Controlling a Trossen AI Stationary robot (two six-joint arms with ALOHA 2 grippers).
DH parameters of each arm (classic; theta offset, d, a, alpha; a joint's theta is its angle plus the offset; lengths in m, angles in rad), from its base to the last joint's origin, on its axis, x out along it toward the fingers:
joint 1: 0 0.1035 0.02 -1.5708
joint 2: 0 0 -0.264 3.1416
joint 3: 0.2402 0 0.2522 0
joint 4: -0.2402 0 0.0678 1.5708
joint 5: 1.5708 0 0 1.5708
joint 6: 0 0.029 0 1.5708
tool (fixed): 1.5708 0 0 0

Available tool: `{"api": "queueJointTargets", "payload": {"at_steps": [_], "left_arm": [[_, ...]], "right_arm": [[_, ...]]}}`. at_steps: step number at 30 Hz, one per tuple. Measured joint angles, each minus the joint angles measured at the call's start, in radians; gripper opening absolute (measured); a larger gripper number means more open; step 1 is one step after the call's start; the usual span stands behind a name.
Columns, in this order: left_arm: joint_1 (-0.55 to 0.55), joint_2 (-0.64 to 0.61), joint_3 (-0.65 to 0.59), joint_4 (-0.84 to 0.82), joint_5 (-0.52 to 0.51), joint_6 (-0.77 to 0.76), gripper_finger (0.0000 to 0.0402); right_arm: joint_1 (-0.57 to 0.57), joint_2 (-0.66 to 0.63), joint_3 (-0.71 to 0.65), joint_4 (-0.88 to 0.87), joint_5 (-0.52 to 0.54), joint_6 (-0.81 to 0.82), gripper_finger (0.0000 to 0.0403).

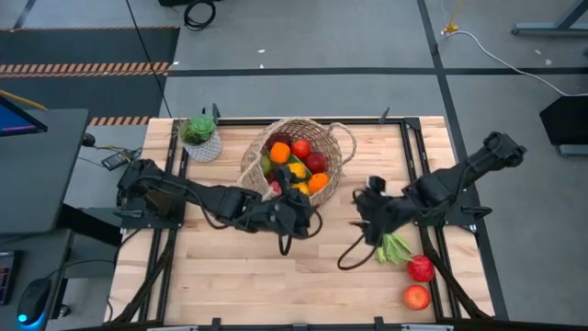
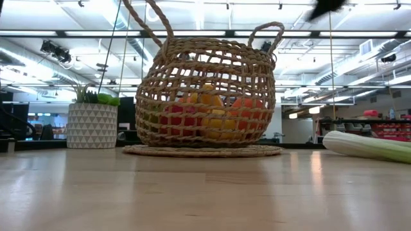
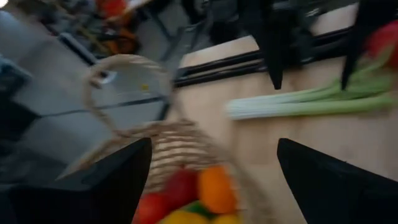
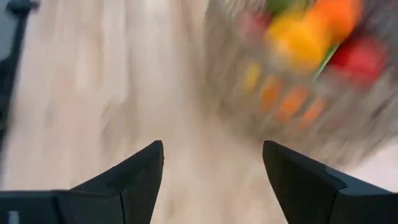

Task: Build produce basket
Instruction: Put the celery into the basket

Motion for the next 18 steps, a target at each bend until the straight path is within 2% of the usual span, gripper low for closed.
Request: {"api": "queueJointTargets", "payload": {"at_steps": [3,6,11,15,18], "left_arm": [[-0.01,0.009,0.0,0.0,0.104,-0.055,0.0354],[-0.004,0.036,0.001,0.028,0.204,-0.08,0.0354],[0.007,0.115,0.0,0.107,0.26,-0.062,0.0354],[0.031,0.19,0.0,0.215,0.368,-0.021,0.0354],[0.046,0.222,0.0,0.285,0.474,-0.021,0.0354]], "right_arm": [[0.062,0.018,-0.001,-0.137,-0.101,0.207,0.0279],[0.138,0.042,-0.024,-0.251,-0.134,0.414,0.0279],[0.236,0.068,-0.103,-0.339,-0.236,0.688,0.0279],[0.293,0.081,-0.157,-0.348,-0.362,0.806,0.0279],[0.325,0.082,-0.183,-0.34,-0.391,0.865,0.0279]]}}
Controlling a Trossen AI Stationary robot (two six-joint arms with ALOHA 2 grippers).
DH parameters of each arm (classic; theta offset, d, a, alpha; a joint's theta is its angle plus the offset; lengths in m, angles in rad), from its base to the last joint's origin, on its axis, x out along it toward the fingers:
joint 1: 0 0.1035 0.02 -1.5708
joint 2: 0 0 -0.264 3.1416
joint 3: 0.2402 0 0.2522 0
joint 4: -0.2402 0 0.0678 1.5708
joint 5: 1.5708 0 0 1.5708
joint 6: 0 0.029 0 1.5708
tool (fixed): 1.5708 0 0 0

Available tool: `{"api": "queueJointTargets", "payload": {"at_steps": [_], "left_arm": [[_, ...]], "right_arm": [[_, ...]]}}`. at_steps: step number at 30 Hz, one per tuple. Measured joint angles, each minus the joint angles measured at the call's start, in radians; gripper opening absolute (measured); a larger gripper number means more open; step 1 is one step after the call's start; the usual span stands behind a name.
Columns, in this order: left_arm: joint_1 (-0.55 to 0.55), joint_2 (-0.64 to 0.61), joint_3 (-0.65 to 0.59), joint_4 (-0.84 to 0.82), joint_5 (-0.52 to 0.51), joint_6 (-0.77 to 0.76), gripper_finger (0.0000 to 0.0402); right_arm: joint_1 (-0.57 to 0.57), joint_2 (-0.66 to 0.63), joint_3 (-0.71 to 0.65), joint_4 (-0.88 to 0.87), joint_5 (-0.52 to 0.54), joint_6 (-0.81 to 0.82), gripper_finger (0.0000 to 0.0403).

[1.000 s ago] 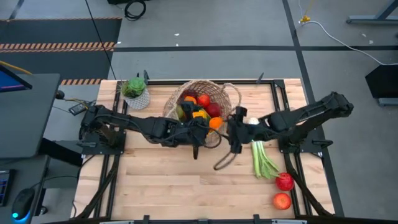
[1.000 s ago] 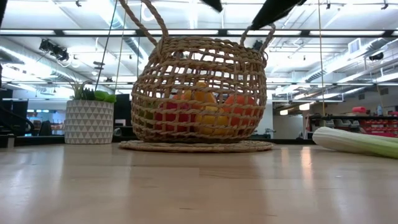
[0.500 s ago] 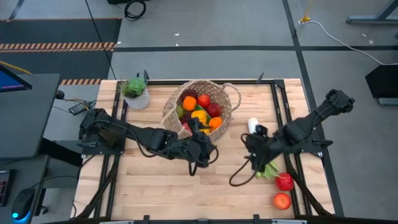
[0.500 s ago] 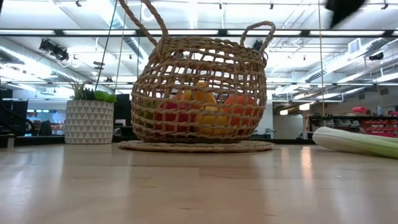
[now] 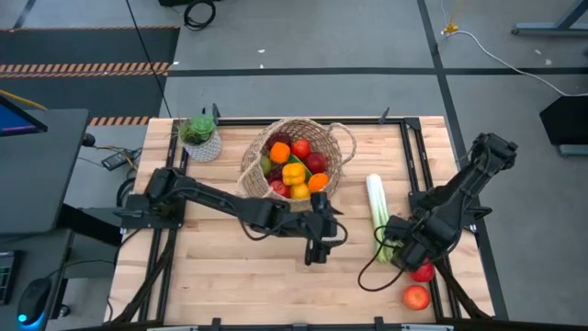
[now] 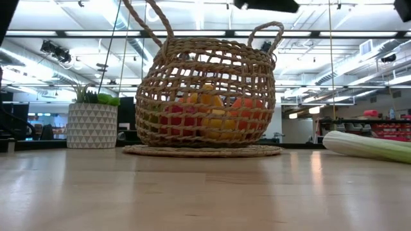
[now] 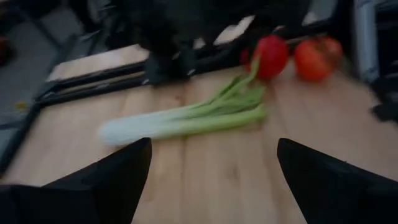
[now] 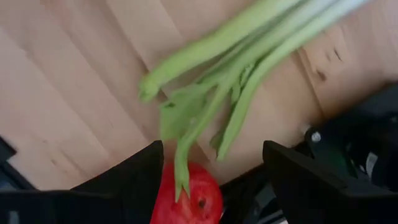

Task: Build produce basket
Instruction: Put the celery into the basket

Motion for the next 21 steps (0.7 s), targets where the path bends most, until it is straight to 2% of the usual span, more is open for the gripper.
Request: {"api": "queueJointTargets", "payload": {"at_steps": [5,13,16,21], "left_arm": [[0.008,0.033,0.0,0.071,0.122,-0.002,0.0354],[-0.011,0.033,0.0,0.045,0.133,-0.034,0.0354],[-0.027,0.033,0.0,0.047,0.134,-0.034,0.0354],[-0.048,0.033,0.0,0.049,0.135,-0.048,0.0354]], "right_arm": [[0.019,0.0,-0.036,0.009,0.085,0.025,0.0279],[0.009,0.0,-0.14,0.015,0.235,0.049,0.0279],[-0.01,0.0,-0.209,0.023,0.241,0.09,0.0279],[-0.052,0.0,-0.293,0.071,0.177,0.108,0.0279]]}}
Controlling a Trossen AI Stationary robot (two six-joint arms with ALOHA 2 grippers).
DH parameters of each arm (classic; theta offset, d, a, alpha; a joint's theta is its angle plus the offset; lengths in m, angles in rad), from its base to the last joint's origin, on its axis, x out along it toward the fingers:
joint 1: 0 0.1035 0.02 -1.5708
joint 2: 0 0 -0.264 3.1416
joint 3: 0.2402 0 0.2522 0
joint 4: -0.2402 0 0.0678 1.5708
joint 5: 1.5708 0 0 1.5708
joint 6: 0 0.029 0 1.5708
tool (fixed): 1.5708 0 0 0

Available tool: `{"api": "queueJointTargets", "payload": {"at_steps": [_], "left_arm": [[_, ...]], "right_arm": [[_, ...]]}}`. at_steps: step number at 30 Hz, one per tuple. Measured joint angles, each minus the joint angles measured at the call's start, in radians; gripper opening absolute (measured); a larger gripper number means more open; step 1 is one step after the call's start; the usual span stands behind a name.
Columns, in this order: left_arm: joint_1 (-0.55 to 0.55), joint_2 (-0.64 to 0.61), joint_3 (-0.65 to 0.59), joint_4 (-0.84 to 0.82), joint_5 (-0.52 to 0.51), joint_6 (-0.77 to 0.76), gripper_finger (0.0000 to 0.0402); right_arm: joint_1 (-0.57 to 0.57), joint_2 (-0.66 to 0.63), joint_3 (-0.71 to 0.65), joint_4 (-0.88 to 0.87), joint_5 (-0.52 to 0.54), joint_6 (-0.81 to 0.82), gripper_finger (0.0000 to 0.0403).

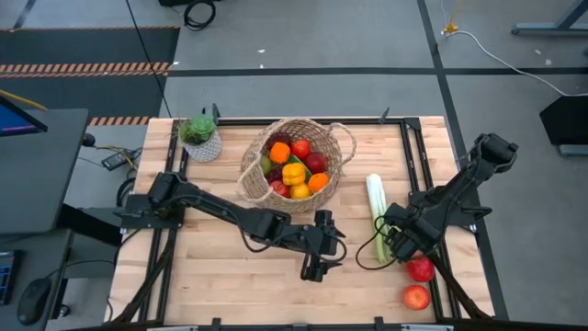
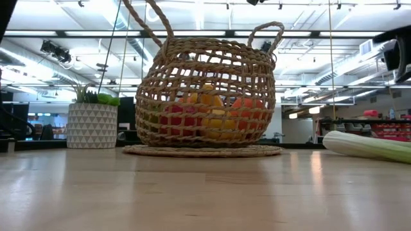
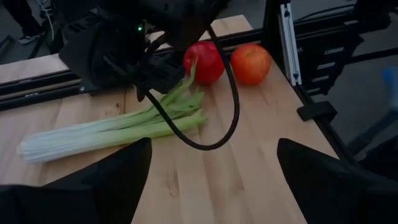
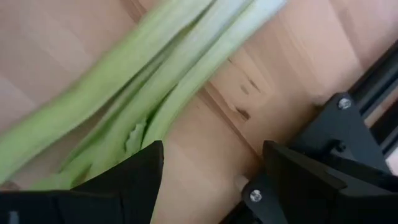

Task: Build produce basket
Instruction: Put the celery into the basket

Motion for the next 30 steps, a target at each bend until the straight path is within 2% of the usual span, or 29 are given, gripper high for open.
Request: {"api": "queueJointTargets", "payload": {"at_steps": [4,11,16,21,30], "left_arm": [[-0.002,0.0,0.0,0.002,-0.002,0.002,0.0354],[0.004,0.0,0.0,0.001,-0.002,-0.005,0.0354],[0.004,0.0,0.0,-0.001,-0.002,-0.005,0.0354],[0.004,0.0,0.0,-0.003,-0.002,-0.005,0.0354],[0.004,0.0,0.0,-0.003,-0.002,-0.005,0.0354]], "right_arm": [[-0.017,-0.002,0.01,0.026,0.006,-0.031,0.0279],[-0.05,-0.006,0.014,0.195,0.049,-0.134,0.0279],[-0.073,-0.006,0.011,0.185,0.039,-0.127,0.0279],[-0.096,-0.006,-0.054,0.218,0.011,-0.125,0.0279],[-0.128,-0.006,-0.146,0.407,-0.002,-0.198,0.0279]]}}
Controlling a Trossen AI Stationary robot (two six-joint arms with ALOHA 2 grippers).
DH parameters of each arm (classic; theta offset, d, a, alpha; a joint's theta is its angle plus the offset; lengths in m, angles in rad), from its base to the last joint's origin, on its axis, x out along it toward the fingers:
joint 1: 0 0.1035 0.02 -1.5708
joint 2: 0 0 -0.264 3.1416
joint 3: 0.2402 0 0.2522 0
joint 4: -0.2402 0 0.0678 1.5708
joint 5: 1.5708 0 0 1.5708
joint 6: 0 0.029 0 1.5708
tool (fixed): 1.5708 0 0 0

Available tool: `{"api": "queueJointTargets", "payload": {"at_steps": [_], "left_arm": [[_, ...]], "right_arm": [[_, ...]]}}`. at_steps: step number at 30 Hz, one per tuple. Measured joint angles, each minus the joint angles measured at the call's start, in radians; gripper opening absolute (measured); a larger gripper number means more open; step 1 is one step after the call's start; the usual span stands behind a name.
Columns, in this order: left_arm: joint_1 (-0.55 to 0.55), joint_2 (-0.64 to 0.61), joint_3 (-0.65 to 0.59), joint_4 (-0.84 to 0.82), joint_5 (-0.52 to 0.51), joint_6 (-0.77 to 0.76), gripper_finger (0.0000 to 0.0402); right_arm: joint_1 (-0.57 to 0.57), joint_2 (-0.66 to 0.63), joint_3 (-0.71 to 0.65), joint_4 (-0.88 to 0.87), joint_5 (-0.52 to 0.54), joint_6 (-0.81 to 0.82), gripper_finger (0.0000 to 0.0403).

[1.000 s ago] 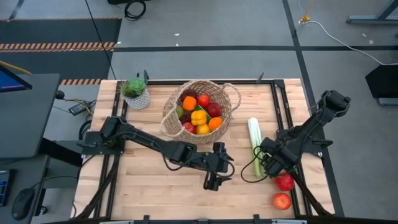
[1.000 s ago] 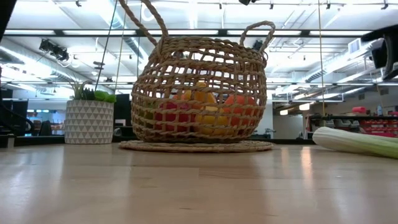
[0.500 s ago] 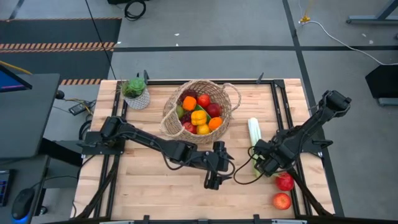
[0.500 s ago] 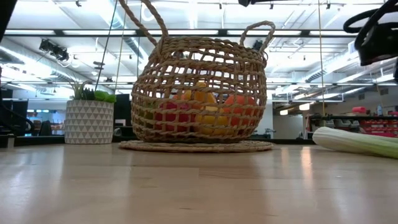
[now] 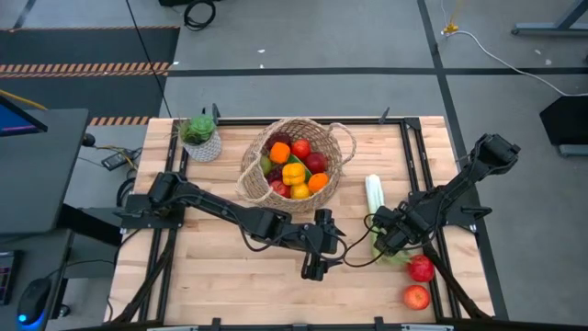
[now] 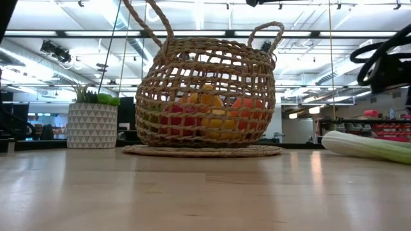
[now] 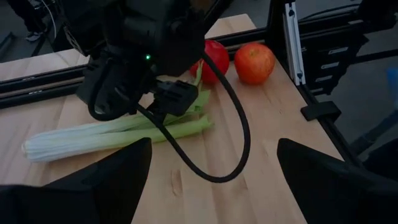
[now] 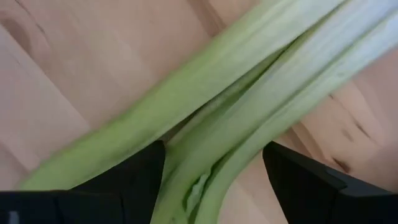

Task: Build produce basket
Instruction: Put the celery into the basket

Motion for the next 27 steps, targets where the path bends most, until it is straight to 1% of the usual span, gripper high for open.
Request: {"api": "queueJointTargets", "payload": {"at_steps": [4,7,11,20,27], "left_arm": [[0.0,0.0,0.0,0.0,0.0,0.0,0.0354],[0.0,0.0,0.0,0.0,0.0,0.0,0.0354],[0.0,0.0,0.0,0.0,0.0,0.0,0.0354],[0.001,0.0,0.0,-0.001,0.0,0.0,0.0354],[0.001,-0.001,0.0,-0.009,0.0,0.0,0.0354]], "right_arm": [[-0.017,0.0,-0.023,0.026,0.002,-0.006,0.0279],[-0.021,-0.002,-0.038,0.024,0.032,-0.018,0.0278],[-0.021,-0.002,-0.043,0.025,0.059,-0.034,0.0265],[-0.021,0.001,-0.047,0.091,0.105,-0.104,0.0205],[-0.021,0.001,-0.047,0.114,0.108,-0.158,0.015]]}}
